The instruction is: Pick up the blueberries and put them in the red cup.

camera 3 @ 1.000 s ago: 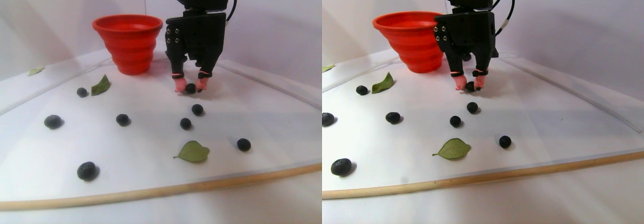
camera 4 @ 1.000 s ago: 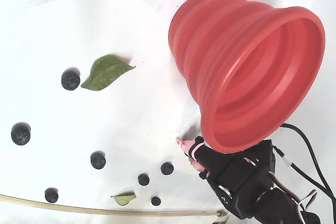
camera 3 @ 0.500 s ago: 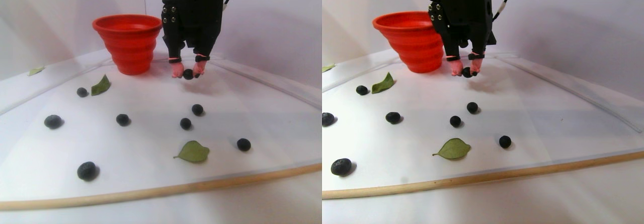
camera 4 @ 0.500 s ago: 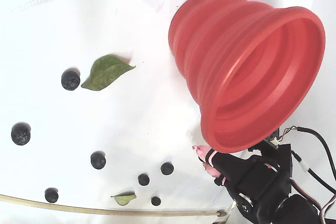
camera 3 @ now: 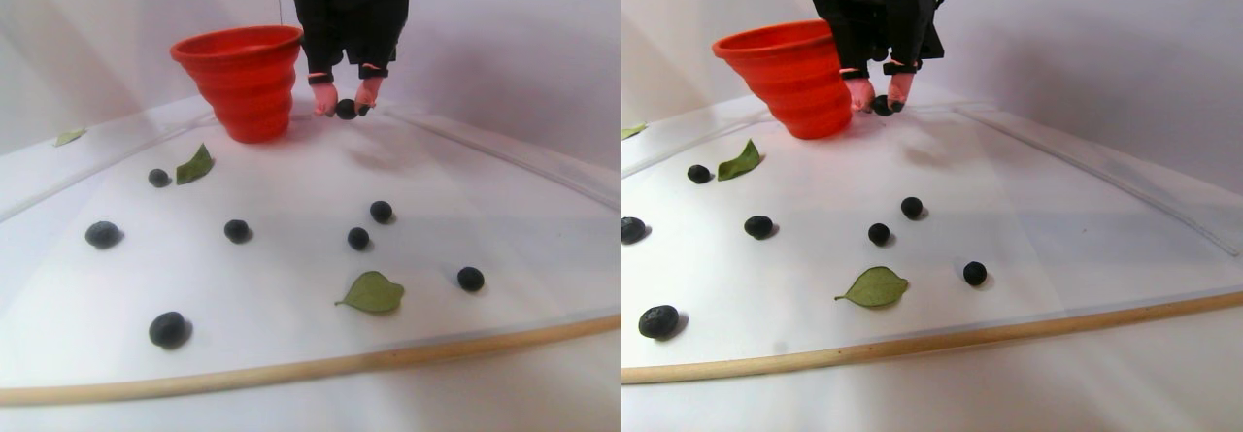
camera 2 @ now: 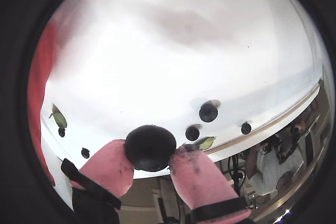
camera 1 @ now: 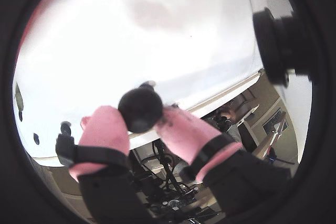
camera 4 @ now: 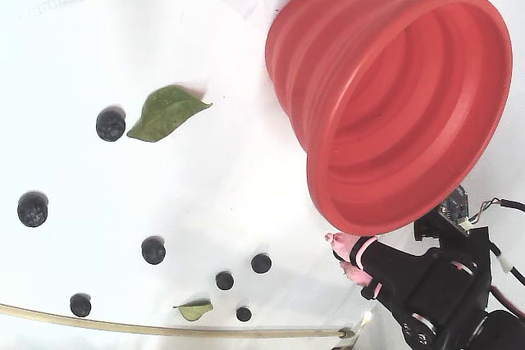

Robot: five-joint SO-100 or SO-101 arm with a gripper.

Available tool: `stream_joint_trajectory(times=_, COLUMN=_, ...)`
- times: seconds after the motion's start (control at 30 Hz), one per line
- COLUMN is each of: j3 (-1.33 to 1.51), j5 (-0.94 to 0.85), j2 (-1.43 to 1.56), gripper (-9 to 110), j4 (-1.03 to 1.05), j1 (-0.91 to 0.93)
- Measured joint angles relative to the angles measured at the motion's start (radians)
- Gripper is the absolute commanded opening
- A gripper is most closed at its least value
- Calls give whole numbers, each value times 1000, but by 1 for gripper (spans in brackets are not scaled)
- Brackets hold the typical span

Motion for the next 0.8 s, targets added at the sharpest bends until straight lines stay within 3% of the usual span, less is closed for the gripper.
stream_joint_trajectory(times=0.8, j3=-25, j5=0, j2=146, gripper=12, j4=158, j1=-18)
